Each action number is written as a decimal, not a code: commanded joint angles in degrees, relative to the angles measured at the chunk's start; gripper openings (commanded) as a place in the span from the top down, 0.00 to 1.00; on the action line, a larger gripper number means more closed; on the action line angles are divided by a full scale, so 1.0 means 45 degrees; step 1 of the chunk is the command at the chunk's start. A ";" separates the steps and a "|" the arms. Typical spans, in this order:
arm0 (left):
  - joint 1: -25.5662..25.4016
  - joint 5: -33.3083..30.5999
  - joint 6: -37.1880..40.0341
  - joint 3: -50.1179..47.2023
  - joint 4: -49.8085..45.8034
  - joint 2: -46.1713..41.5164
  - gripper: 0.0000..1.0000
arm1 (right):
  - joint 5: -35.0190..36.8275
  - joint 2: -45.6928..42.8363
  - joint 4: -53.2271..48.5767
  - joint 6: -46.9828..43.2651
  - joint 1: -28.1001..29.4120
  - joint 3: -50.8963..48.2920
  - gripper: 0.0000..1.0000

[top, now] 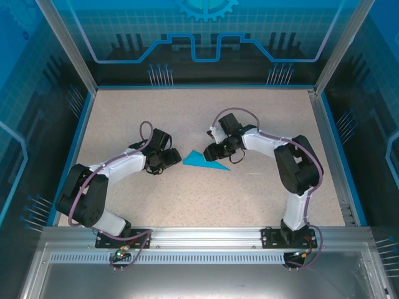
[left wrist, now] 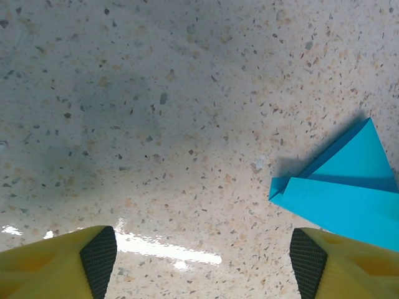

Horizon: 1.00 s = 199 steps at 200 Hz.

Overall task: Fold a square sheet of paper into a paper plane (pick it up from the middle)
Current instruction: Fold the wing for the fifth time at the center of the table, then move a paper plane to the center of the table.

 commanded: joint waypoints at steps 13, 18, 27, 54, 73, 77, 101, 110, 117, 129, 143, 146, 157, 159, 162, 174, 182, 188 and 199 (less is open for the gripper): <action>0.0109 -0.0296 0.0457 0.0478 -0.0458 -0.0150 0.17 | -0.0730 0.0440 -0.1122 -0.0936 0.0462 0.0636 0.54; 0.0109 -0.0284 0.0470 0.0511 -0.0463 -0.0119 0.17 | -0.0759 0.0495 -0.1150 -0.0975 0.0491 0.0662 0.54; 0.0118 -0.0270 0.0502 0.0538 -0.0468 -0.0087 0.16 | -0.0835 0.0574 -0.1219 -0.1038 0.0530 0.0696 0.56; 0.0111 -0.0274 0.0539 0.0577 -0.0517 -0.0064 0.14 | -0.0812 0.0643 -0.1325 -0.1136 0.0574 0.0754 0.57; 0.0120 -0.0287 0.0536 0.0577 -0.0517 -0.0061 0.13 | -0.0420 0.0625 -0.1368 -0.1121 0.0590 0.0814 0.57; 0.0119 -0.0282 0.0539 0.0576 -0.0527 -0.0061 0.12 | -0.0302 0.0604 -0.1341 -0.1099 0.0552 0.0829 0.57; 0.0115 -0.0306 0.0561 0.0562 -0.0536 -0.0094 0.11 | 0.0380 0.0355 -0.0914 -0.0603 0.0462 0.0727 0.56; 0.0127 -0.0323 0.0558 0.0543 -0.0521 -0.0096 0.10 | 0.0681 0.0291 -0.0725 -0.0416 0.0438 0.0680 0.55; 0.0121 -0.0333 0.0543 0.0531 -0.0536 -0.0112 0.09 | 0.0941 0.0268 -0.0651 -0.0314 0.0436 0.0675 0.55; 0.0110 -0.0343 0.0538 0.0520 -0.0522 -0.0099 0.09 | 0.1021 0.0335 -0.0568 -0.0265 0.0437 0.0677 0.54; 0.0112 -0.0339 0.0563 0.0511 -0.0547 -0.0098 0.08 | 0.1080 0.0539 -0.0671 -0.0277 0.0438 0.0806 0.54; 0.0116 -0.0338 0.0554 0.0500 -0.0537 -0.0111 0.08 | 0.1107 0.0588 -0.0697 -0.0274 0.0447 0.0840 0.54; 0.0117 -0.0349 0.0583 0.0513 -0.0541 -0.0095 0.07 | 0.1192 0.0730 -0.0791 -0.0306 0.0474 0.0926 0.54; 0.0125 -0.0342 0.0583 0.0517 -0.0537 -0.0096 0.07 | 0.1181 0.0755 -0.0799 -0.0331 0.0476 0.0930 0.54; 0.0118 -0.0334 0.0578 0.0513 -0.0536 -0.0094 0.07 | 0.1169 0.0773 -0.0801 -0.0344 0.0477 0.0921 0.54; 0.0123 -0.0337 0.0581 0.0500 -0.0551 -0.0061 0.07 | 0.1108 0.0885 -0.0884 -0.0404 0.0513 0.0988 0.54; 0.0126 -0.0327 0.0564 0.0499 -0.0563 -0.0057 0.07 | 0.1103 0.0939 -0.0951 -0.0440 0.0534 0.1056 0.54; 0.0113 -0.0314 0.0553 0.0498 -0.0558 -0.0044 0.07 | 0.1072 0.0969 -0.0991 -0.0484 0.0544 0.1082 0.54; 0.0113 -0.0295 0.0553 0.0507 -0.0550 -0.0012 0.06 | 0.0956 0.0975 -0.1035 -0.0543 0.0572 0.1073 0.54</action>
